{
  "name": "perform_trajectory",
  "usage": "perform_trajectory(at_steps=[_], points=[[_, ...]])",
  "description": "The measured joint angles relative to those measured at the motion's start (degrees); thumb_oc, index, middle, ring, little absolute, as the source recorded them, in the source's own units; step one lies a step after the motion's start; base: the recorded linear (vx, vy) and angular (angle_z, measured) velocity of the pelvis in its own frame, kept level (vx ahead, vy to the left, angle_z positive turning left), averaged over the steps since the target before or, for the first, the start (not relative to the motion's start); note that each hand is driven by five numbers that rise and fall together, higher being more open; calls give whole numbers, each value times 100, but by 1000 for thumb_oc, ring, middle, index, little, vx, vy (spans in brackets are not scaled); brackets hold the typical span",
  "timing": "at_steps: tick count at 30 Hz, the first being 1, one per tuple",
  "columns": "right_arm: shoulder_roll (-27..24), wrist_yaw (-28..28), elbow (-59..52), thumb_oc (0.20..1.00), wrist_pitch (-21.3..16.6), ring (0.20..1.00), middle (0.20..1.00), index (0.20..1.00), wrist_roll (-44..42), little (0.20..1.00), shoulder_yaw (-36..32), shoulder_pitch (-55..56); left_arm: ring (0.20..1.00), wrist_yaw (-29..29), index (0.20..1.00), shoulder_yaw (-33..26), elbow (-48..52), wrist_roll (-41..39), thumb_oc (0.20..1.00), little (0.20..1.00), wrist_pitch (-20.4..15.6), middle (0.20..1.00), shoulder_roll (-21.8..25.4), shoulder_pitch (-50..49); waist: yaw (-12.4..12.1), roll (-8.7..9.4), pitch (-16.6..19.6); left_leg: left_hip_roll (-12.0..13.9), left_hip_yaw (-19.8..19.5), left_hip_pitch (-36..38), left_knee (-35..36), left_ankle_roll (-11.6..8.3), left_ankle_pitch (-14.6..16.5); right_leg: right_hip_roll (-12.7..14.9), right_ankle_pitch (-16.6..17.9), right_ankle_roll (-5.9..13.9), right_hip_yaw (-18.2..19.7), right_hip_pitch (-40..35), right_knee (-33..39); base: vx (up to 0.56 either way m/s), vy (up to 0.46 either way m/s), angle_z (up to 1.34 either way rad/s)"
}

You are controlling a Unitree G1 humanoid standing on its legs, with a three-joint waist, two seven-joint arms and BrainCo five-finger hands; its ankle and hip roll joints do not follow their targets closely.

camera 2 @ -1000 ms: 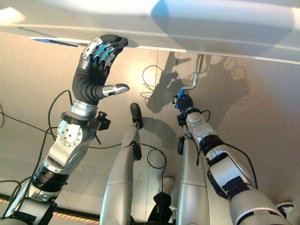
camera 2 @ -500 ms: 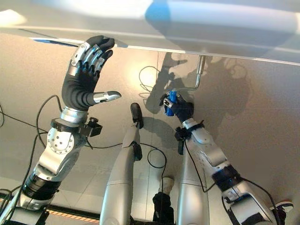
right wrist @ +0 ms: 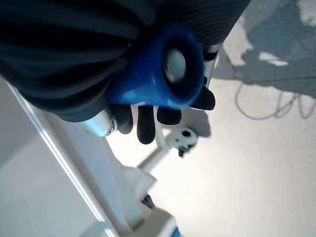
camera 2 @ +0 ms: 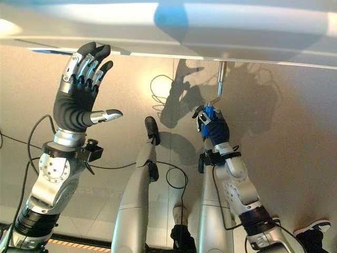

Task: Raise the hospital bed

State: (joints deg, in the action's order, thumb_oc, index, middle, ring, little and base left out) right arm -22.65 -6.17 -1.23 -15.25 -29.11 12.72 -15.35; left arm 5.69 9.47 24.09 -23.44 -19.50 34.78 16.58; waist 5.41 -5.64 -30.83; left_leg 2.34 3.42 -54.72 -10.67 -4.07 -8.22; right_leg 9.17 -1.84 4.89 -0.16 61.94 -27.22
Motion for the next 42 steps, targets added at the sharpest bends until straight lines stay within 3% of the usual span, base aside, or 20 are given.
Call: perform_trajectory(at_steps=[7,15,20,24,28,37,40,42], points=[[-88,-944,642,200,-457,200,200,200,1079,200,-745,-2,1000,-28,1000,-19,140,1,1000,1000,-2,1000,17,-19,90,30,2,-63,113,6,-11,150,17,34,153,160,154,-111,269,0,0,0],[-483,-1492,2277,200,-467,200,200,200,1500,200,-881,-870,1000,-42,1000,76,145,-41,1000,1000,-2,1000,194,16,108,31,3,-77,139,42,10,156,-18,36,273,159,191,-177,419,-1,-3,-1],[-761,-1491,3176,200,-329,200,200,200,1501,200,-731,-1325,1000,-67,1000,212,146,-107,1000,1000,1,1000,277,131,6,31,3,-79,154,105,20,162,-26,38,287,158,202,-224,422,0,0,0],[-965,-1377,4517,200,-199,200,200,200,1496,200,-282,-2169,1000,-70,1000,448,160,-233,1000,1000,0,1000,364,250,-43,32,4,-85,141,152,66,174,-34,42,295,175,190,-293,473,0,0,0],[-1034,-902,6715,200,167,200,200,200,1437,200,737,-3634,1000,-75,1000,864,162,-259,1000,1000,8,1000,445,571,-175,29,5,-87,151,153,78,184,-57,44,331,181,194,-296,505,0,0,0],[-816,-362,7606,200,739,200,200,200,1438,200,839,-4346,1000,-114,1000,1096,17,-435,1000,1000,35,1000,216,1118,-318,3,15,-108,136,155,122,165,-91,47,322,168,178,-264,466,0,0,0],[-539,-340,7748,200,1046,200,200,200,1503,200,862,-4573,1000,-104,1000,998,-110,-432,1000,1000,101,1000,-232,1111,-328,-16,24,-103,115,172,126,139,-115,39,270,126,140,-235,359,0,0,0],[-493,-341,7743,200,1110,200,200,200,1569,200,863,-4619,1000,-103,1000,973,-115,-430,1000,1000,157,1000,-270,1109,-331,-26,28,-69,114,171,147,105,-137,7,249,102,138,-196,314,-1,12,-2]])
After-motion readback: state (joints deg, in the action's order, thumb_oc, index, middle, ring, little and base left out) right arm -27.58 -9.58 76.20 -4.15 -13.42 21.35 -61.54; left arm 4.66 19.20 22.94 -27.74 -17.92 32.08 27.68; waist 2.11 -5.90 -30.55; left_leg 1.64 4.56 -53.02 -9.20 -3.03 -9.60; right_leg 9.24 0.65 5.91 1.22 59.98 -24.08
